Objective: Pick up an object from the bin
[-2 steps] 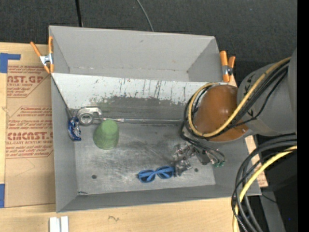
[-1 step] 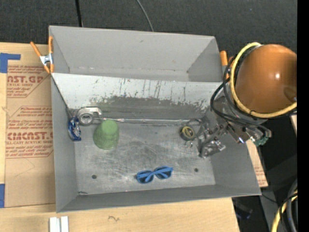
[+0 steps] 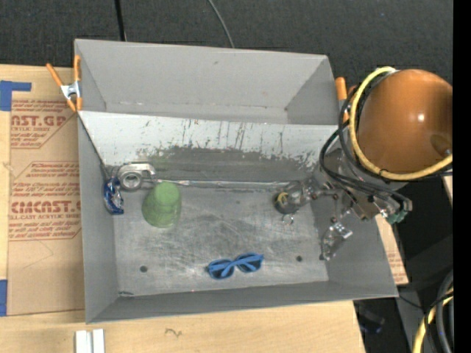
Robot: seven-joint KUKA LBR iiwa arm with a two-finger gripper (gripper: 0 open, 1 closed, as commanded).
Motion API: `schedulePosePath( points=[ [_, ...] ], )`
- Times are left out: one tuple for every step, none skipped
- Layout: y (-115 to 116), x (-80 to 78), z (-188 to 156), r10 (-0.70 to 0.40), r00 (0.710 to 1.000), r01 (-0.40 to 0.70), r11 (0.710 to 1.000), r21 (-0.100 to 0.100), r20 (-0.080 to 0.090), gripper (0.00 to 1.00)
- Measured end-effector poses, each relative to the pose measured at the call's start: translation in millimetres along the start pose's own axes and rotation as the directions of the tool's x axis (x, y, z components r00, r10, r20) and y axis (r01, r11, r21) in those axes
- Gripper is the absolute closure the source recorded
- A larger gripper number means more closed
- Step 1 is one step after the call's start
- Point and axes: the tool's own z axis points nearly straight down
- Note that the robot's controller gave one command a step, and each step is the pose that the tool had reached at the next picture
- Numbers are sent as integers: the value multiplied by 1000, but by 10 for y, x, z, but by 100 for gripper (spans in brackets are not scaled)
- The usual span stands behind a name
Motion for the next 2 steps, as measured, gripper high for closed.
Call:
schedulePosePath(
  points=[
    [166,-425,1385,-84,996,84,996,-6,-5,0],
    [599,-455,1828,-425,905,425,905,0,0,0]
  ],
)
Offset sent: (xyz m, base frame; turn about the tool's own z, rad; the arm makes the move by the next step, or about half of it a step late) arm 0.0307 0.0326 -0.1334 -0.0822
